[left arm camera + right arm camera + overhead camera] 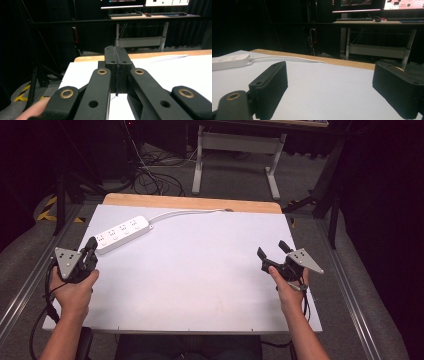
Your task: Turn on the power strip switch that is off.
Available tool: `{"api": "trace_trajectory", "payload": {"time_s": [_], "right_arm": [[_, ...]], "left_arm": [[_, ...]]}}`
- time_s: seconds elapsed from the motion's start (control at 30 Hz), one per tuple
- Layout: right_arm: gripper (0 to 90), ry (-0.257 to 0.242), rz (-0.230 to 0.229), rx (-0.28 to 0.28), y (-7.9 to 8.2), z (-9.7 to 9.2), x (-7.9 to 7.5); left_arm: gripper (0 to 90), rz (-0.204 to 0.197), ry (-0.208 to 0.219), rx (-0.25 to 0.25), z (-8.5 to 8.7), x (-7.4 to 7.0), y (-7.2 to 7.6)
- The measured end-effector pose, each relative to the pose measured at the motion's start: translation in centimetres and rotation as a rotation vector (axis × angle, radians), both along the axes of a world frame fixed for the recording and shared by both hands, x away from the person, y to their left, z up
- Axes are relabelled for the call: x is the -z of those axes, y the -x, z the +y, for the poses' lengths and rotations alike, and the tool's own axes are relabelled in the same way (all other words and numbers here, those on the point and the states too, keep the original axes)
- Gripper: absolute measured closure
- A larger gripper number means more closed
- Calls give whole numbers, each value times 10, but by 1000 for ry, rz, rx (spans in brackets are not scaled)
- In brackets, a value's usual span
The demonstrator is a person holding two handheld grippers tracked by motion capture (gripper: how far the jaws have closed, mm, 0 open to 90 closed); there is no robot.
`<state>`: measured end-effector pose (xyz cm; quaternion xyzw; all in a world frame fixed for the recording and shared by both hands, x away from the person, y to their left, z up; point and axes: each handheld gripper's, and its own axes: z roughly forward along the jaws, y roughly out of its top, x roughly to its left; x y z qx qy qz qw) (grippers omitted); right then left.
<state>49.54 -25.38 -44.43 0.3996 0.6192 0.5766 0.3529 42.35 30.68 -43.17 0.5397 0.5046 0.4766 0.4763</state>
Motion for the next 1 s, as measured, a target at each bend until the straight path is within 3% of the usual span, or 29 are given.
{"api": "trace_trajectory", "payload": {"time_s": [0.13,0.27,0.37,0.57,0.87,1.0], "right_arm": [[133,1,2,-2,0,1,0],[134,8,4,-2,0,3,1],[135,7,3,2,0,2,1],[135,10,3,-2,-1,1,1],[144,52,-3,-15,0,5,2],[147,67,-3,-16,-1,8,2]], "left_arm": [[900,-5,-4,-15,2,-1,-1],[900,19,65,-44,10,1,-14],[900,42,71,-57,14,0,-23],[900,73,1,-53,13,-3,-39],[900,116,-42,-41,10,-1,-58],[900,164,-62,-26,7,2,-72]]}}
